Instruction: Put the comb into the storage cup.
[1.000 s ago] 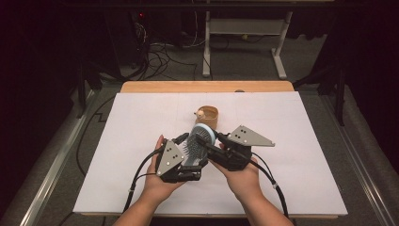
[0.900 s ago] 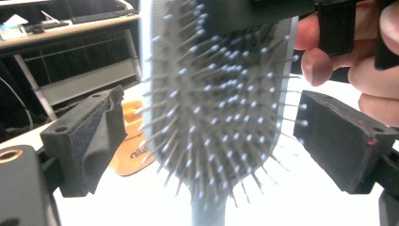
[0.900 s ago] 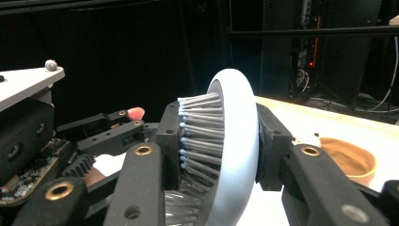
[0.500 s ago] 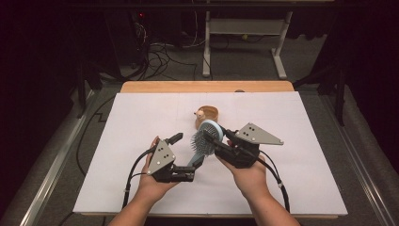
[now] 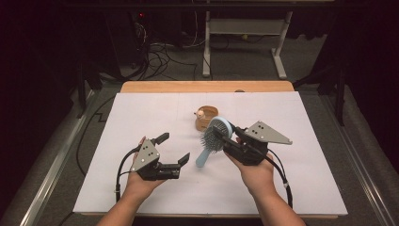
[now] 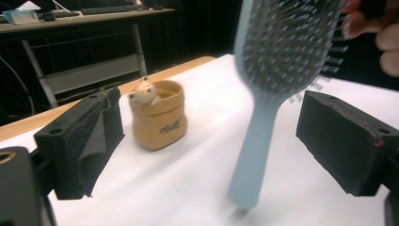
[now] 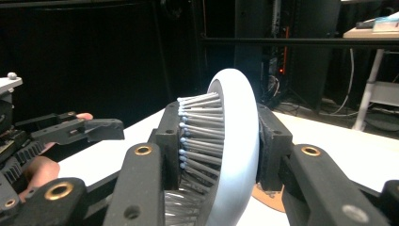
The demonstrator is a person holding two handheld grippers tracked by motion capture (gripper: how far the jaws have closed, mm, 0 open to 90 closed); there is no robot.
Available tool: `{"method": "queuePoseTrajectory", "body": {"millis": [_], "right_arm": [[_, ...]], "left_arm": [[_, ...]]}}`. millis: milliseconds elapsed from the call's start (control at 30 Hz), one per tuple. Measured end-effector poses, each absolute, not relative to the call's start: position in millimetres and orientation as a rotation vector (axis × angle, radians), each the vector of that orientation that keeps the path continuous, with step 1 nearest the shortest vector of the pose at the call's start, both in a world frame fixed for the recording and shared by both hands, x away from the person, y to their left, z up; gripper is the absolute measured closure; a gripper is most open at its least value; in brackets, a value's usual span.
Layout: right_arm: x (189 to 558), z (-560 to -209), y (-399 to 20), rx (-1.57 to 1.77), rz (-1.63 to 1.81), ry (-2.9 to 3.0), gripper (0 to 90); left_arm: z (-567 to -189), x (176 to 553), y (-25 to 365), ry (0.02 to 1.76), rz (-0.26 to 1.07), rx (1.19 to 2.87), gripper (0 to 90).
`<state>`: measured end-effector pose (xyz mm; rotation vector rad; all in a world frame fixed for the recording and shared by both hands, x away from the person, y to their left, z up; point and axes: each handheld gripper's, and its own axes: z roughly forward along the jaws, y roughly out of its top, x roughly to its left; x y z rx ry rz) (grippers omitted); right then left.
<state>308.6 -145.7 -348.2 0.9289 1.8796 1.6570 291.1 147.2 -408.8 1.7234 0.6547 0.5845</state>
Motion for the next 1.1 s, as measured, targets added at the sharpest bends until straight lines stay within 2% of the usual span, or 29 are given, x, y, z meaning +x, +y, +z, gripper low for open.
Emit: {"method": "queuePoseTrajectory", "body": {"millis": [600, 1100], "right_arm": [[311.7, -347.0, -178.7, 0.957, 1.610, 1.806, 62.3], [313.1, -340.1, -199.9, 0.976, 1.575, 1.741, 62.0]], "left_arm": [[-433.1, 301.6, 183.5, 0.738, 0.598, 1.688, 9.0], [-434.9, 297.9, 198.7, 0.719, 0.605, 1.647, 9.1]]}}
